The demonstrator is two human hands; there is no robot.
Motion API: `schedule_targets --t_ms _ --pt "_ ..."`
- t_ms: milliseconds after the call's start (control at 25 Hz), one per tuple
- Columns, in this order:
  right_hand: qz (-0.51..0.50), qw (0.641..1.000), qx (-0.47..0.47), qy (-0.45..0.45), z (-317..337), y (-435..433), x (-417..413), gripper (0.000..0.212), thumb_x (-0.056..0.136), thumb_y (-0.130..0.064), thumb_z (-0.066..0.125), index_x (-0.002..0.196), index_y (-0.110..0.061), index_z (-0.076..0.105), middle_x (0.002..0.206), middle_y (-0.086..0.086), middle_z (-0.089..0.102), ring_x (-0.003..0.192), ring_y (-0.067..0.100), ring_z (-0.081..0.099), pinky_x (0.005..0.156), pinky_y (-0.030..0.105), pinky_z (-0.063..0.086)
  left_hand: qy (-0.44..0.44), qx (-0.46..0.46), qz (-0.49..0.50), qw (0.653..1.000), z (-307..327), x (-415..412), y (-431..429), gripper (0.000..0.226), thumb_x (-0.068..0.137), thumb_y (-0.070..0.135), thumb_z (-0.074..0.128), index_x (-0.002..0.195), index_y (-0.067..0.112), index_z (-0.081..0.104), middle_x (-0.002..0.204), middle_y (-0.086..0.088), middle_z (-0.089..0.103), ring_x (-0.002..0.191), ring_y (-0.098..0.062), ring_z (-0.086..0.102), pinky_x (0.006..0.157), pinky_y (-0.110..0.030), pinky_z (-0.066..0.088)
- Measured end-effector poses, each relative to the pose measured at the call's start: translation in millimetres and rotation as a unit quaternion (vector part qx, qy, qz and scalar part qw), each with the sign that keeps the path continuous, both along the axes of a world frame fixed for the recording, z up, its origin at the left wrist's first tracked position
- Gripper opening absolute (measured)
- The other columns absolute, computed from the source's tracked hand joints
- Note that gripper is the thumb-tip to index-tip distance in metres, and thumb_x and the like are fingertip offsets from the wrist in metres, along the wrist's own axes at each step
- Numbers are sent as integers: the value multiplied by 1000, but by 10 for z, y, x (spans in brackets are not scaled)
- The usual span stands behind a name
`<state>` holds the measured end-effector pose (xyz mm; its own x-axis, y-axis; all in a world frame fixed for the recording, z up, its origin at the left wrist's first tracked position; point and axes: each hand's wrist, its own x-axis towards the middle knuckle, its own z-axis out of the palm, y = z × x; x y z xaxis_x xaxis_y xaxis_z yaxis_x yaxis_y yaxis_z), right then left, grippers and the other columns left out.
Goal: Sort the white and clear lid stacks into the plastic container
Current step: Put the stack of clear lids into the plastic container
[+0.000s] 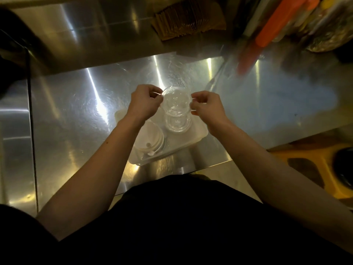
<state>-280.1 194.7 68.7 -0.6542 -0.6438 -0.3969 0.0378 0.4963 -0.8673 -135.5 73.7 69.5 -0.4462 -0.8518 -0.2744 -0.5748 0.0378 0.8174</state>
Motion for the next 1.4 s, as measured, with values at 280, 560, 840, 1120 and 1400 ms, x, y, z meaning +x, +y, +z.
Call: schedule_targets --t_ms 280,560,840,1120,1400 --pt "-9 999 43 22 -160 214 234 38 80 -10 63 118 -10 66 94 1 65 90 21 69 90 45 58 -90 -51 -87 991 -146 23 66 26 88 6 60 112 7 70 103 -14 72 87 -22 68 70 -25 50" --pt "34 993 85 69 -118 277 325 43 88 -13 62 130 -7 59 122 11 66 110 23 64 101 38 50 -154 -69 -132 977 -264 -92 17 34 90 3 54 123 3 64 123 -17 67 114 -29 63 90 -26 43" --pt "81 984 128 89 -135 255 325 50 87 -18 61 135 -8 54 132 16 60 121 24 59 102 38 49 -203 -53 -193 958 -326 -212 31 41 89 2 49 129 3 59 134 -19 59 124 -32 56 102 -33 43" --pt "101 979 150 99 -187 254 303 50 86 -19 60 134 -7 55 132 16 61 121 24 59 94 29 46 -198 -37 -193 960 -299 -220 54 41 89 1 48 129 3 59 131 -19 61 120 -30 60 96 -28 43" --pt "113 976 153 104 -181 270 288 52 88 -21 61 136 -7 52 133 14 60 123 26 57 95 30 45 -184 -35 -189 964 -257 -184 86 31 88 0 48 113 7 65 110 -17 65 108 -28 61 86 -27 41"
